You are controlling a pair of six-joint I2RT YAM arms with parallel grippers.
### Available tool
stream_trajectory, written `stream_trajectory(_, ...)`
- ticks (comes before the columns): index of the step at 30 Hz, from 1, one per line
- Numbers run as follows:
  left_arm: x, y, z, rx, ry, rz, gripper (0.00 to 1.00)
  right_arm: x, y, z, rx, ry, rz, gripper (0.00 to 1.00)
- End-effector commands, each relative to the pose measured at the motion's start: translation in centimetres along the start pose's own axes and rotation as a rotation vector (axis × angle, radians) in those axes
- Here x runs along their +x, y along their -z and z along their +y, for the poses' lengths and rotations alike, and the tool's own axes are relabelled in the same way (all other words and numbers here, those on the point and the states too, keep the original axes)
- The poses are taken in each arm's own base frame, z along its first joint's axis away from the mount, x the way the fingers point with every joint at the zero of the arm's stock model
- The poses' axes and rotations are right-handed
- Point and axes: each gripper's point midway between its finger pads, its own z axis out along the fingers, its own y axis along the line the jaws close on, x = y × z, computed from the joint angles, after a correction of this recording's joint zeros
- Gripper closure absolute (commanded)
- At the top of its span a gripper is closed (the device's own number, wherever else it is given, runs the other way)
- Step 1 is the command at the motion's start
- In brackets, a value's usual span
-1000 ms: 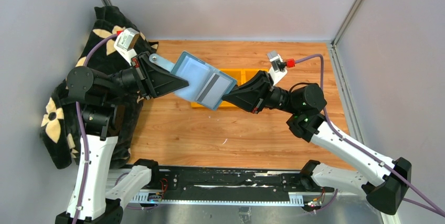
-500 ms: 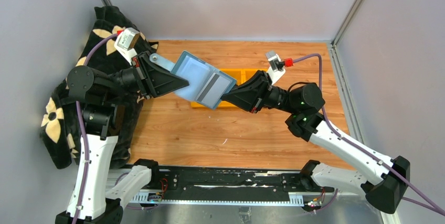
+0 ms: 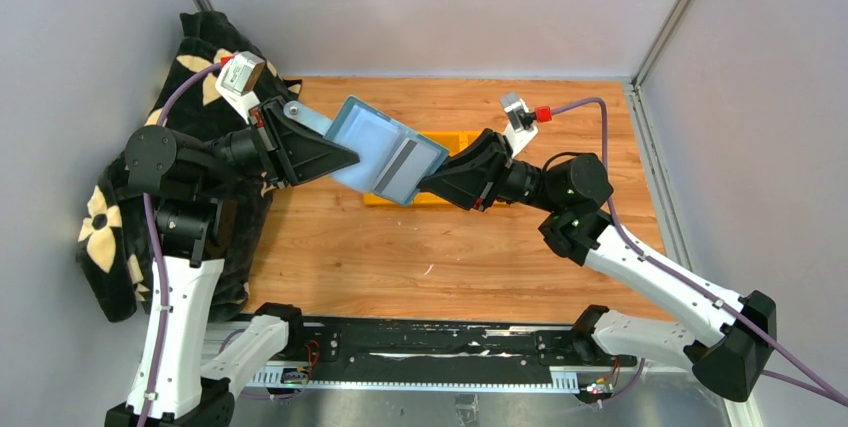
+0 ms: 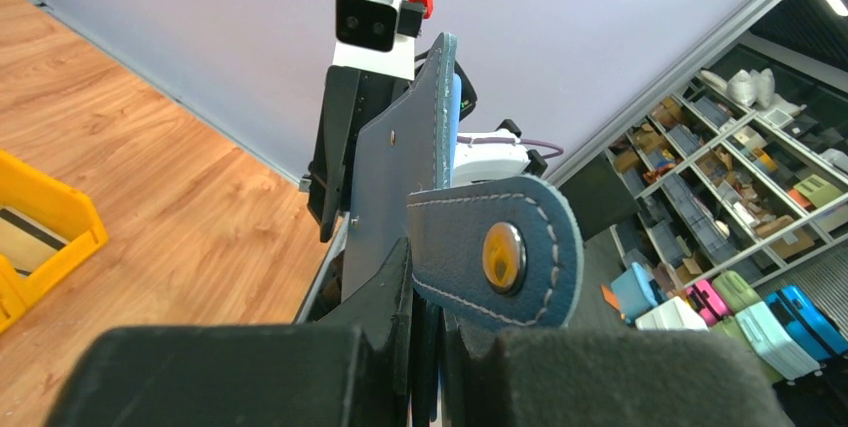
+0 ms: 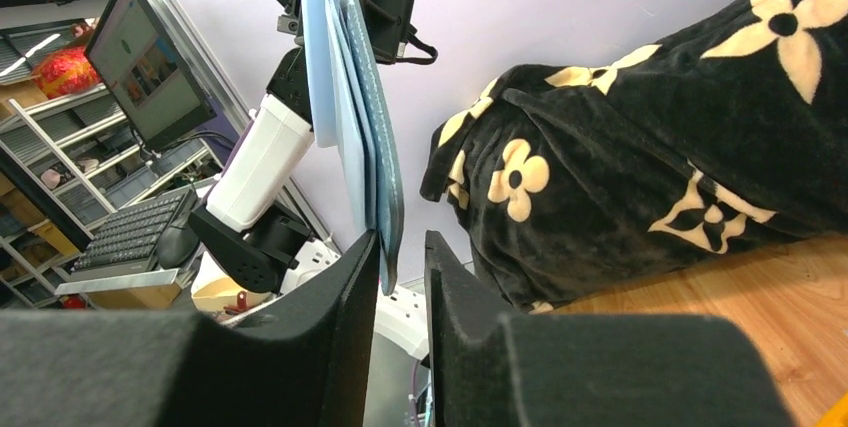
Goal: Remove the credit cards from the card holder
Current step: Remove the credit card from the card holder.
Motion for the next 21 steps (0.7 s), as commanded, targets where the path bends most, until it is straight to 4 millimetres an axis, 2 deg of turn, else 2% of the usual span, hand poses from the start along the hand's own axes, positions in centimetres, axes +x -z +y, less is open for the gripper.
stream_trajectory(1, -0.3, 0.1, -1.1, 0.018, -0.023, -0.001, 1.00, -2.2, -0.6, 2.1, -0.066, 0.037, -0.061, 0.71)
stream_trajectory(10, -0.2, 0.1, -1.0, 0.020, -0.020, 0.000, 1.00, -2.4, -1.1, 1.6, -0.055, 0.009, -0.075, 0.61)
stream_trajectory(15, -0.2, 0.1, -0.8, 0.018, -0.021, -0.001, 1.00, -2.1, -1.2, 2.3, -0.108, -0.020, -0.074, 0.48)
stream_trajectory(21, -0.1, 0.1, -0.8, 0.018, -0.023, 0.000, 1.00, -1.8, -0.5, 3.1, -0.141, -0.011, -0.075, 0.45)
